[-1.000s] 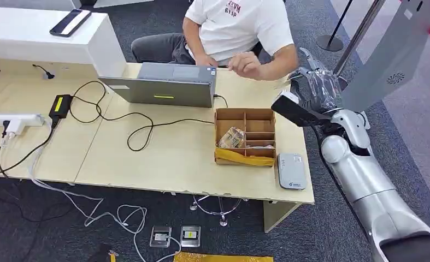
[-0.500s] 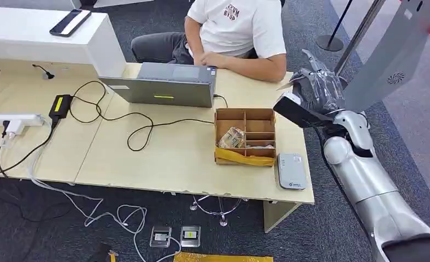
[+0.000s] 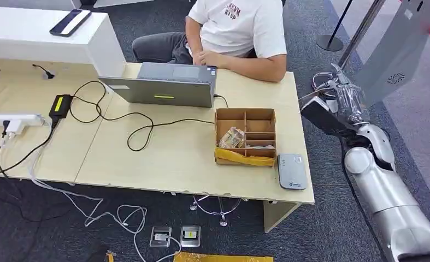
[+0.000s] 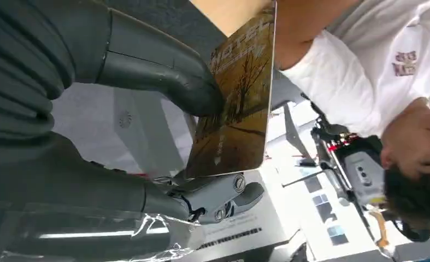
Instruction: Pass the card to the sensor for recognition and then transmit it.
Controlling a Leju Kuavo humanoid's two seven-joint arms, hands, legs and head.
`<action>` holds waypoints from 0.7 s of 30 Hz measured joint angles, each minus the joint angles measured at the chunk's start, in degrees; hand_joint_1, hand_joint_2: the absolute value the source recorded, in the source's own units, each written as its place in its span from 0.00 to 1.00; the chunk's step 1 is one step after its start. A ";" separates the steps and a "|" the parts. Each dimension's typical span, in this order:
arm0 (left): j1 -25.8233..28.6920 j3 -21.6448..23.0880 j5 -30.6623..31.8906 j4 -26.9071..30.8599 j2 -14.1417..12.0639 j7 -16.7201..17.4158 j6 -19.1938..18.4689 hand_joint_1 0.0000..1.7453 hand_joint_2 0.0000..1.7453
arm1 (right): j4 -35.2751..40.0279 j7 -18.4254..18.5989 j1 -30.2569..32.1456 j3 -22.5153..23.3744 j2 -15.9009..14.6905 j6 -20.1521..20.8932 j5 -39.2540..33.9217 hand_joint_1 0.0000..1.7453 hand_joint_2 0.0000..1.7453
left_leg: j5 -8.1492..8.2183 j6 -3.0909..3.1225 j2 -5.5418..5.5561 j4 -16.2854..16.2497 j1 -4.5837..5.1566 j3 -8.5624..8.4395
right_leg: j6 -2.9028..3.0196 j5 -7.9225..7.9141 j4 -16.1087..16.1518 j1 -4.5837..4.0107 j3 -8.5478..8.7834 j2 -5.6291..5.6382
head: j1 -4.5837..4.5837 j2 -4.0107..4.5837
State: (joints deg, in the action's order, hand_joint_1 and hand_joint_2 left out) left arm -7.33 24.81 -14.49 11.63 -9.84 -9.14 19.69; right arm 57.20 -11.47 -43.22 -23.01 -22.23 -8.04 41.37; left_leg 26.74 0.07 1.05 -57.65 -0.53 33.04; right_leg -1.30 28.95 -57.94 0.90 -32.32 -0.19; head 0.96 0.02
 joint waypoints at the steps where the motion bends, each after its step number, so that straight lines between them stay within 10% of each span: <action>1: 0.01 0.00 -0.13 0.00 0.02 0.15 0.11 0.00 0.00 | 0.00 0.00 0.67 0.39 -0.37 0.00 -0.04 1.00 1.00 | 0.01 -0.01 0.00 0.00 0.00 0.00 | 0.00 0.00 0.00 0.00 0.00 0.01 | 0.00 0.00; 21: -0.01 0.00 -0.61 0.00 0.07 0.41 0.90 0.00 0.00 | 0.57 0.18 5.04 3.78 -3.15 1.75 0.31 1.00 1.00 | 0.02 -0.01 -0.10 0.00 0.00 0.01 | 0.00 0.00 0.00 0.00 -0.04 0.13 | 0.00 0.00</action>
State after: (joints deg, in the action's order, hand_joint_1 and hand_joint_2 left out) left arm -7.34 24.81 -15.10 11.63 -9.77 -8.72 20.59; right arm 57.77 -11.30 -38.18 -19.23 -25.38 -6.29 41.68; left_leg 26.76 0.05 0.95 -57.64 -0.53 33.05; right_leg -1.30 28.94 -57.95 0.91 -32.36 -0.05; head 0.96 0.02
